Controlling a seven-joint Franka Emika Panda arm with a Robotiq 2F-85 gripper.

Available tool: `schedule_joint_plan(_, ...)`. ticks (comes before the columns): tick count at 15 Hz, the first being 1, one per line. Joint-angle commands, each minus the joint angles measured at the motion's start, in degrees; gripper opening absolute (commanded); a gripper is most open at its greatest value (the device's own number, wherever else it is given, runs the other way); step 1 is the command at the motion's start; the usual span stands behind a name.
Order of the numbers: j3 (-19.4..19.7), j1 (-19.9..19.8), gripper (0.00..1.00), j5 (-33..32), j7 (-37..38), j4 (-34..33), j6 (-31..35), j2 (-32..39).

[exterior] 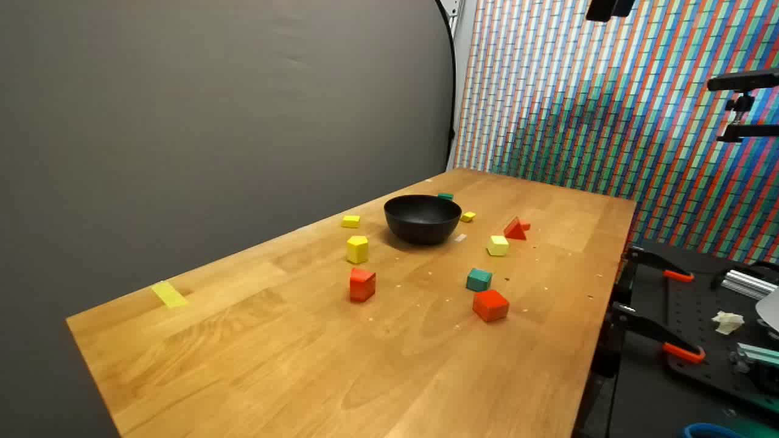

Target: Put the colored things in the bowl

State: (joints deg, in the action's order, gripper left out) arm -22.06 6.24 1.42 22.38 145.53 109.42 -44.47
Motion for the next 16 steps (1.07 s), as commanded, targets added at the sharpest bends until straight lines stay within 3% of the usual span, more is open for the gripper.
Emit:
schedule_joint_plan(1,0.6,0.8,1.00,-0.6,0.5,-0.3,-0.1,0.2)
schedule_joint_plan(5,0.3,2.8,1.00,3.5,0.4,2.6,8.9,5.4)
schedule_joint_plan(7,-1.5,2.0,1.00,-1.6,1.1,0.4,5.7,3.6)
schedule_joint_plan(8,0.3,2.8,1.00,0.3,0.5,2.1,6.5,5.1)
schedule_joint_plan(10,-0.2,2.8,1.00,-1.1,0.6,1.3,6.5,5.2)
schedule_joint_plan(12,1.0,4.0,1.00,1.8,-0.8,1.9,8.7,7.1)
schedule_joint_plan(16,5.9,6.9,1.00,10.0,-9.1,6.3,22.6,16.5)
